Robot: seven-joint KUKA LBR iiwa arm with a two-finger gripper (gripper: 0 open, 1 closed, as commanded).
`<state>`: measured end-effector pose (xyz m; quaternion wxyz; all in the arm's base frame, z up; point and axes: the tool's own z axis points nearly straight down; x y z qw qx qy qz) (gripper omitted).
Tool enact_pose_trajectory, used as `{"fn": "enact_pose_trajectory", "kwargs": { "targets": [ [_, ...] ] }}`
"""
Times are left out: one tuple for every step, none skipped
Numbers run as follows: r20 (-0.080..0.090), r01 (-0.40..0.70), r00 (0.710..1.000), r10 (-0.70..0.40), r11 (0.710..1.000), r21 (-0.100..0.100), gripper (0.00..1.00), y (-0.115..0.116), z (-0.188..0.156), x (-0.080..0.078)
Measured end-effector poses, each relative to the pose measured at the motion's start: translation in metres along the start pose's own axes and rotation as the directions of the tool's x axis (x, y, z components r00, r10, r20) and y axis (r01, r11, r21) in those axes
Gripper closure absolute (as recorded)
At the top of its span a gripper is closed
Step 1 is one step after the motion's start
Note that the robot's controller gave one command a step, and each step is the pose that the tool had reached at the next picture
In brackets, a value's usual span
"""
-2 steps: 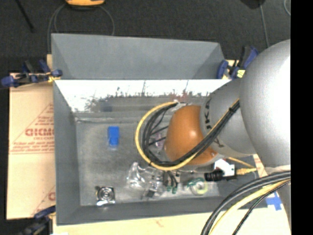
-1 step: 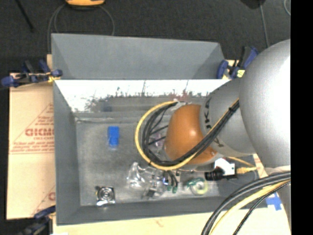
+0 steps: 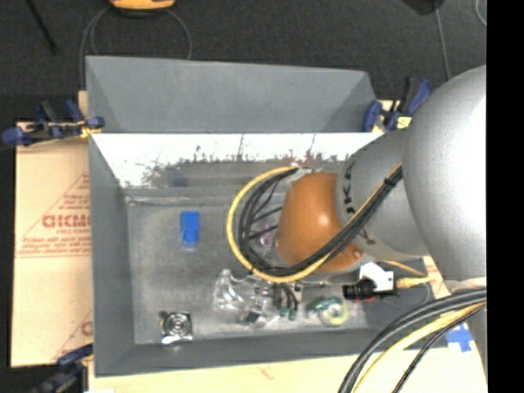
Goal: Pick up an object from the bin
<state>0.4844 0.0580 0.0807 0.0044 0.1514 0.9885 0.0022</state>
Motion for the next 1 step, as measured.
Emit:
{"fn": "enact_pose_trajectory", "kwargs": {
  "targets": [
    [-0.001, 0.006, 1.0, -0.006, 1.0, 0.003, 1.0, 0.0003, -0.0925, -0.0026]
  ]
}}
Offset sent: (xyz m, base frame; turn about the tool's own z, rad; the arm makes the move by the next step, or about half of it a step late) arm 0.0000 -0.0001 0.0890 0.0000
